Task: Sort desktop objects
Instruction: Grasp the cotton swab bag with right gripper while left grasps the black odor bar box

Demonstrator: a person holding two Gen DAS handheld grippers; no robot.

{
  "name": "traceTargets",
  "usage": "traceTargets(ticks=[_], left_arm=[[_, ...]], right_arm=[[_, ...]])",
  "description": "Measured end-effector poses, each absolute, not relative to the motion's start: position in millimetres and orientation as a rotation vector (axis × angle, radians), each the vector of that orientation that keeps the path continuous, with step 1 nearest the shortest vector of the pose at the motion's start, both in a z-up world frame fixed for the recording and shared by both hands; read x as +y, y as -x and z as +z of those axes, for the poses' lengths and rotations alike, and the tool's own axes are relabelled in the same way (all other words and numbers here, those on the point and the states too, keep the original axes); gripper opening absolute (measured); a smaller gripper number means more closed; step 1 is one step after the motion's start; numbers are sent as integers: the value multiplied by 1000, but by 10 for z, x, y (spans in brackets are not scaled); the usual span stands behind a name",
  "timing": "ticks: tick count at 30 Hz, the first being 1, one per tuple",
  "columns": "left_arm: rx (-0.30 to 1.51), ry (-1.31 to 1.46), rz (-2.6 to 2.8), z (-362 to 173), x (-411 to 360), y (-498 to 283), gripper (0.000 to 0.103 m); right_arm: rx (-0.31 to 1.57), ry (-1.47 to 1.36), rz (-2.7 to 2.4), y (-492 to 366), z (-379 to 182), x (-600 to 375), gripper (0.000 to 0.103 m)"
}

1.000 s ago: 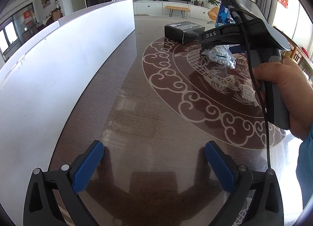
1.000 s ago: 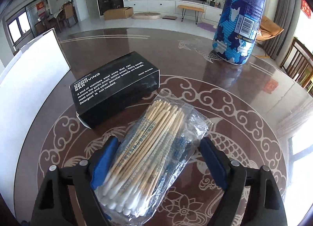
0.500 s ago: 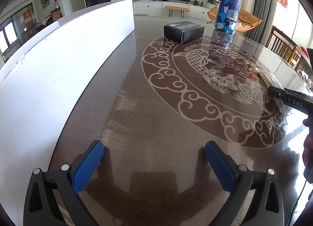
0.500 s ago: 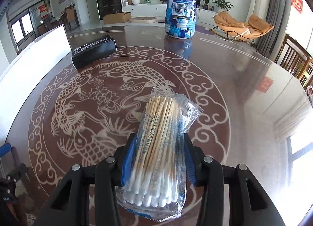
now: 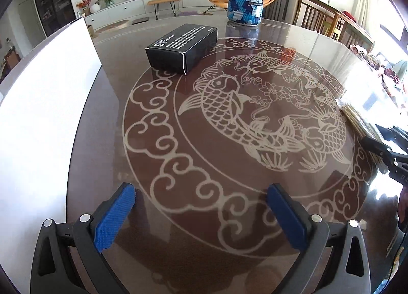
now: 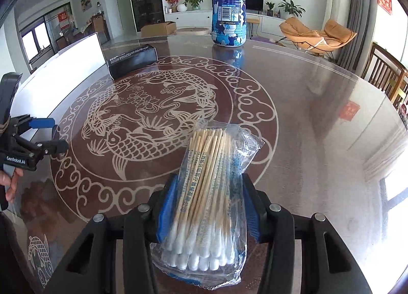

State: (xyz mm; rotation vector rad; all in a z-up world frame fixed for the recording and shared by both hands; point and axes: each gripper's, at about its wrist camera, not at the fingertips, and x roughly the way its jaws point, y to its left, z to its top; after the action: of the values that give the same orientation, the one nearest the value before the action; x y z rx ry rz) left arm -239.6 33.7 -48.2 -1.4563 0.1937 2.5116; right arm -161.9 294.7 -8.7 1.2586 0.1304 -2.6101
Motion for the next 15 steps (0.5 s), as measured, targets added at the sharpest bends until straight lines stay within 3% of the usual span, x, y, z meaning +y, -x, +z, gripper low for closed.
traceTargets(ticks=[7,15], left_arm=[[193,1471,2510,-486,391,3508,103],[163,1507,2538,-488,489,4199,103]], right_arm=[[143,-1260,-2611,1649,-97,2914,50],[138,-1258,-2610,1653,-101,2913,50]])
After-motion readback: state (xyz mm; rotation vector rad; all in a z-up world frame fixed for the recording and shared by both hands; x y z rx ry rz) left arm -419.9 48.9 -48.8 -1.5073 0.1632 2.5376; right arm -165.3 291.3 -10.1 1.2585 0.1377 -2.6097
